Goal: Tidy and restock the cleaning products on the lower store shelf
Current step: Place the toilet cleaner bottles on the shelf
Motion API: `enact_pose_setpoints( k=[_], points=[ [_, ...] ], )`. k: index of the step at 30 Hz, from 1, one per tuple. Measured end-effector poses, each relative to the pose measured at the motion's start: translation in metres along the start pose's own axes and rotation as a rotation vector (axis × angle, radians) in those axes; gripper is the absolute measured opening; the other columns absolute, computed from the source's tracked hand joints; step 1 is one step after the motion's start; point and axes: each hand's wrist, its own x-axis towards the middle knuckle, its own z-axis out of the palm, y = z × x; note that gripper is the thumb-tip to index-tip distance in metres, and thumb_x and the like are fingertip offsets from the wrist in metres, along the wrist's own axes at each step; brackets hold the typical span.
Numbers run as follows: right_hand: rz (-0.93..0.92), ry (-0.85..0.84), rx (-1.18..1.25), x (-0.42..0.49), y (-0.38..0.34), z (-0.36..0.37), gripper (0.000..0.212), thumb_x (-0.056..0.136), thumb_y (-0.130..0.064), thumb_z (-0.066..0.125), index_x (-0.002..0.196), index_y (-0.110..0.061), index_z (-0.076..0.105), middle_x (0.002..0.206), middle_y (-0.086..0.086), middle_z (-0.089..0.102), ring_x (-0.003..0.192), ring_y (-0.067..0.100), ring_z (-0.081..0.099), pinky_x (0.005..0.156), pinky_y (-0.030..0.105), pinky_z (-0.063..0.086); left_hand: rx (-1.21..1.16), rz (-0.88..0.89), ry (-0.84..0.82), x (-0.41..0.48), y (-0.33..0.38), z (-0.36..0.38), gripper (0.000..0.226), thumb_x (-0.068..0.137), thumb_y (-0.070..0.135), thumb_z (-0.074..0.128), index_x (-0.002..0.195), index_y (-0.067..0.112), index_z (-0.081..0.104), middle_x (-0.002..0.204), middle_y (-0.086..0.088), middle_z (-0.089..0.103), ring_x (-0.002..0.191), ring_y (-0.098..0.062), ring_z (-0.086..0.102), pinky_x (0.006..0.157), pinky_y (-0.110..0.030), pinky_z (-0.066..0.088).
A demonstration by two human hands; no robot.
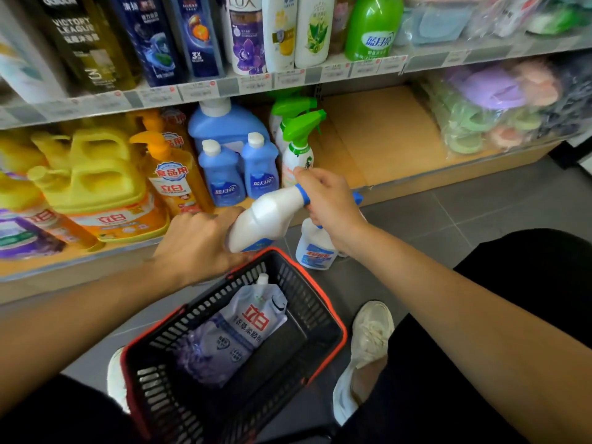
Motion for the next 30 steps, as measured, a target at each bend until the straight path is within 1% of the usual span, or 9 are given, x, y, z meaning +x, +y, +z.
enact_pose_setpoints(
  k=[4,7,12,15,17,19,21,27,30],
  points=[
    [-0.185,-0.073,-0.065,0.002,-0.009,-0.001,0.045,0.099,-0.027,0.053,0.064,-0.008,0.034,0.060,0.000,0.026,0.056,0.012,0.028,0.055,0.030,0.025,-0.272,-0.075,-0.151,0.006,-0.012,-0.006,0.063,0.057,0.071,0.077,0.104,0.028,0.068,0.085,0.004,0.075,0.070,-0.019,0.070,0.057,-0.035,0.054],
    [-0.304,-0.189,-0.112,0.000,-0.017,-0.005,0.037,0.101,-0.023,0.052,0.068,-0.006,0.046,0.060,-0.001,0.032,0.056,0.011,0.033,0.055,0.031,0.030,-0.642,-0.150,-0.332,0.008,-0.017,-0.006,0.054,0.056,0.054,0.092,0.099,0.034,0.068,0.096,0.015,0.077,0.083,-0.003,0.074,0.069,-0.036,0.062],
    [-0.418,-0.324,-0.219,-0.005,-0.023,-0.021,0.026,0.100,-0.020,0.057,0.089,0.003,0.055,0.065,0.013,0.048,0.059,0.014,0.048,0.056,0.023,0.044,-1.030,-0.213,-0.511,0.008,-0.021,0.000,0.056,0.061,0.021,0.099,0.110,0.019,0.072,0.108,0.002,0.079,0.096,-0.021,0.077,0.079,-0.044,0.064],
    [-0.450,-0.379,-0.255,-0.009,-0.023,-0.027,0.019,0.096,-0.016,0.064,0.104,0.000,0.060,0.088,0.015,0.061,0.078,0.029,0.058,0.072,0.044,0.053,-1.144,-0.219,-0.571,0.011,-0.025,0.000,0.051,0.065,0.010,0.096,0.108,0.025,0.074,0.109,-0.004,0.078,0.098,-0.026,0.076,0.077,-0.039,0.064],
    [-0.470,-0.395,-0.271,-0.010,-0.025,-0.033,0.025,0.092,-0.013,0.068,0.114,-0.003,0.062,0.097,0.011,0.061,0.076,0.018,0.057,0.071,0.035,0.051,-1.205,-0.228,-0.607,0.013,-0.028,-0.001,0.050,0.066,0.008,0.094,0.110,0.024,0.075,0.111,-0.007,0.078,0.099,-0.029,0.076,0.077,-0.038,0.064],
    [-0.485,-0.376,-0.279,-0.008,-0.026,-0.038,0.033,0.089,-0.011,0.072,0.120,-0.005,0.064,0.099,0.004,0.062,0.073,0.002,0.053,0.071,0.022,0.048,-1.245,-0.226,-0.644,0.015,-0.029,0.000,0.049,0.068,0.007,0.093,0.112,0.022,0.075,0.112,-0.010,0.077,0.101,-0.031,0.075,0.077,-0.039,0.063],
    [-0.478,-0.348,-0.267,-0.007,-0.026,-0.042,0.036,0.087,-0.011,0.075,0.121,-0.006,0.066,0.100,0.002,0.064,0.075,0.002,0.055,0.076,0.027,0.052,-1.249,-0.215,-0.663,0.017,-0.027,0.000,0.048,0.070,0.008,0.092,0.113,0.021,0.074,0.113,-0.010,0.077,0.101,-0.031,0.075,0.077,-0.038,0.063],
    [-0.399,-0.379,-0.227,-0.003,-0.023,-0.047,0.031,0.080,-0.010,0.081,0.109,-0.009,0.070,0.099,0.012,0.070,0.082,0.029,0.064,0.080,0.042,0.054,-1.052,-0.219,-0.539,0.015,-0.017,0.001,0.052,0.065,0.010,0.095,0.112,0.020,0.073,0.108,0.001,0.079,0.096,-0.021,0.077,0.077,-0.039,0.064],
    [-0.365,-0.428,-0.241,0.001,-0.020,-0.050,0.030,0.076,-0.012,0.085,0.102,-0.012,0.071,0.094,0.006,0.073,0.081,0.020,0.068,0.080,0.044,0.057,-0.774,-0.204,-0.435,0.014,-0.015,0.000,0.059,0.060,0.027,0.099,0.112,0.020,0.072,0.103,0.010,0.078,0.091,-0.010,0.076,0.076,-0.042,0.064]
  ],
)
